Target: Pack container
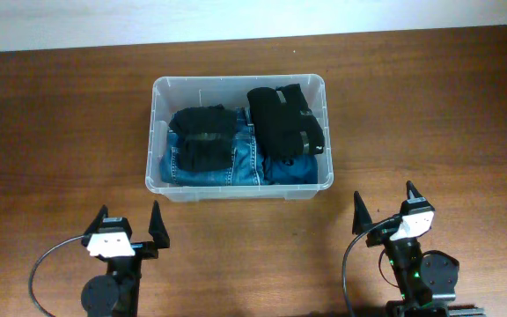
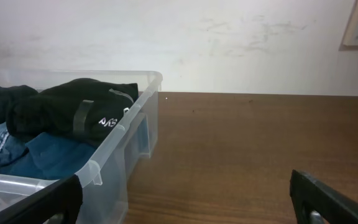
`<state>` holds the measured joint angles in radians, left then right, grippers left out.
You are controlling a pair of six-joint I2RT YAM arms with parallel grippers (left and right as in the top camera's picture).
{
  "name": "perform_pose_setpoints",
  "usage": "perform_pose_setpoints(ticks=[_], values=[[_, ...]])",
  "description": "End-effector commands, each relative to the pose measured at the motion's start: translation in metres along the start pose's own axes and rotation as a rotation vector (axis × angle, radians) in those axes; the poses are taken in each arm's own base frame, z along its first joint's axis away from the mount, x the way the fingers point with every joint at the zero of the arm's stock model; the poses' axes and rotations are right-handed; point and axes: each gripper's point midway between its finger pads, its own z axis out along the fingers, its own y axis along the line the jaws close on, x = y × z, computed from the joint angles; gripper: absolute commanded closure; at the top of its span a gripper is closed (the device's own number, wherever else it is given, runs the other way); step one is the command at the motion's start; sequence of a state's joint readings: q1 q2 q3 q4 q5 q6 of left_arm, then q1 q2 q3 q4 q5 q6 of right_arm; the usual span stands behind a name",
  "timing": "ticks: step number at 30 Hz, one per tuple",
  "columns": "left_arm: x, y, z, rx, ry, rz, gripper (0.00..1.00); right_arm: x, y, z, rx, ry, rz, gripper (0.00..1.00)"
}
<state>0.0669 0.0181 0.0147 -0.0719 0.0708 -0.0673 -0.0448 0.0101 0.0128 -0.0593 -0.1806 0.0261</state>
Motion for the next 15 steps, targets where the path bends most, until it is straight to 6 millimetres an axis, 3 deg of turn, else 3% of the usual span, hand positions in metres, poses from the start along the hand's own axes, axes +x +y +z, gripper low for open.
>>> perform_pose_setpoints(ticks=[1,15], values=[[0.0018,-0.0009,-0.0003,0.000,0.000,0.017,0.01,0.0031,-0.0001,0.0002,0.003,0.005,0.006,0.02],[0.0014,-0.0044,-0.0003,0.015,-0.002,0.018,0.01,0.0031,-0.0001,0.0002,0.003,0.005,0.006,0.02]])
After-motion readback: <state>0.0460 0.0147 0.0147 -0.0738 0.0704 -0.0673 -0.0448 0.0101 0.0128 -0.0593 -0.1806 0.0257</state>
